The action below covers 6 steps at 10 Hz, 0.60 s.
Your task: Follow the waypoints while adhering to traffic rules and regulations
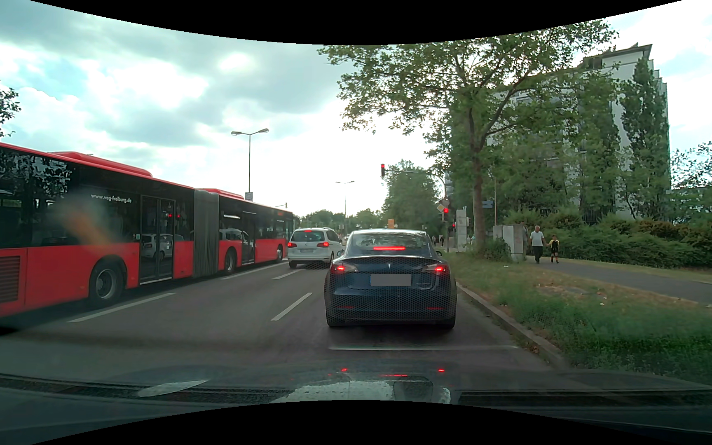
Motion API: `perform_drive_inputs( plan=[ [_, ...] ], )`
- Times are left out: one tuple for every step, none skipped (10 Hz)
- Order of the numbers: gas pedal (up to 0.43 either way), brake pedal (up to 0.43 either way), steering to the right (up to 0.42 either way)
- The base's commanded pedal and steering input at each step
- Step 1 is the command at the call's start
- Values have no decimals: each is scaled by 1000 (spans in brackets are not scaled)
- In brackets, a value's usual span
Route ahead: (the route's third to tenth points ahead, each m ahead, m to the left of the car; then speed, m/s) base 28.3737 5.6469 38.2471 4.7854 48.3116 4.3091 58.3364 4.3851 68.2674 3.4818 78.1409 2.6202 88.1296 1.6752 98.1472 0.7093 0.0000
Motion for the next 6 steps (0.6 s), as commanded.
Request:
perform_drive_inputs(
  plan=[
    [0,238,-2],
    [0,238,-2],
    [0,238,-2],
    [0,238,-2],
    [0,238,-2],
    [0,232,-2]
  ],
)
